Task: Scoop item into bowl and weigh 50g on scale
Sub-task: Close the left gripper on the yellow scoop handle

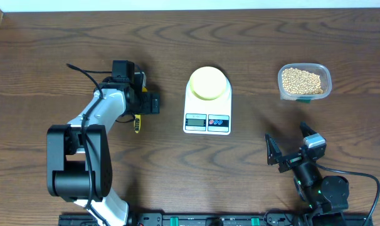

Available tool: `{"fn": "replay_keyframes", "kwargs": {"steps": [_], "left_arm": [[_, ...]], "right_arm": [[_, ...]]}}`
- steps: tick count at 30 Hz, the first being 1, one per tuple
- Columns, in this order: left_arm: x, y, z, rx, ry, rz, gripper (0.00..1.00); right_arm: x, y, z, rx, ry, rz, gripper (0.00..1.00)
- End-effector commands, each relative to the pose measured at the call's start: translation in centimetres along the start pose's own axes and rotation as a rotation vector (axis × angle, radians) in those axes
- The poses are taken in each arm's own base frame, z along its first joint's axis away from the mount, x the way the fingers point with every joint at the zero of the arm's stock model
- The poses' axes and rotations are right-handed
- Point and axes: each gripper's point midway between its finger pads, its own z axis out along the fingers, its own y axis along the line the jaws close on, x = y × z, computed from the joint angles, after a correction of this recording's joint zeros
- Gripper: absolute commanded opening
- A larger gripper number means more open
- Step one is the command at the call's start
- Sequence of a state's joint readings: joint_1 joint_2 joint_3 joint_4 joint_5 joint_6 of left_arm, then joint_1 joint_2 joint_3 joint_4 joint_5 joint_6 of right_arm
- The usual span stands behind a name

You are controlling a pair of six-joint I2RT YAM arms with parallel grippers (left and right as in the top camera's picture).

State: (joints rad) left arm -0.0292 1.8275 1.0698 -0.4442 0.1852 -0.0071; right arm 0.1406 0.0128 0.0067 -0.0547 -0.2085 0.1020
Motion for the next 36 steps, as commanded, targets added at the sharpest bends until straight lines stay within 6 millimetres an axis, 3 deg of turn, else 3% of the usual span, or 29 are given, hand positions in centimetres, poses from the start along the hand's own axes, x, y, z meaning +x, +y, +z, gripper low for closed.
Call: {"fn": "replay_keyframes", "kwargs": {"steps": [1,3,11,17,24,31,36], "left_arm": [[0.0,-0.1,0.5,0.006,0.004,-0.007,0.88],[0.1,-0.1,0.6,0.005,0.007,-0.007,0.8],[1.1,0.2,2.2,0.001,0.056,-0.014,0.64],[1.7,0.4,3.3,-0.001,0.08,-0.017,0.58],[1.6,0.3,3.3,0.0,0.079,-0.022,0.46],[1.6,0.3,3.3,0.0,0.079,-0.022,0.41],[1.6,0.3,3.3,0.0,0.079,-0.022,0.3]], "right_arm": [[0.1,-0.2,0.0,0.009,0.002,-0.005,0.99],[0.1,-0.2,0.0,0.009,0.002,-0.005,0.99],[0.1,-0.2,0.0,0.009,0.002,-0.005,0.99],[0.1,-0.2,0.0,0.009,0.002,-0.005,0.99],[0.1,-0.2,0.0,0.009,0.002,-0.005,0.99],[0.1,-0.2,0.0,0.009,0.002,-0.005,0.99],[0.1,-0.2,0.0,0.008,0.002,-0.005,0.99]]}}
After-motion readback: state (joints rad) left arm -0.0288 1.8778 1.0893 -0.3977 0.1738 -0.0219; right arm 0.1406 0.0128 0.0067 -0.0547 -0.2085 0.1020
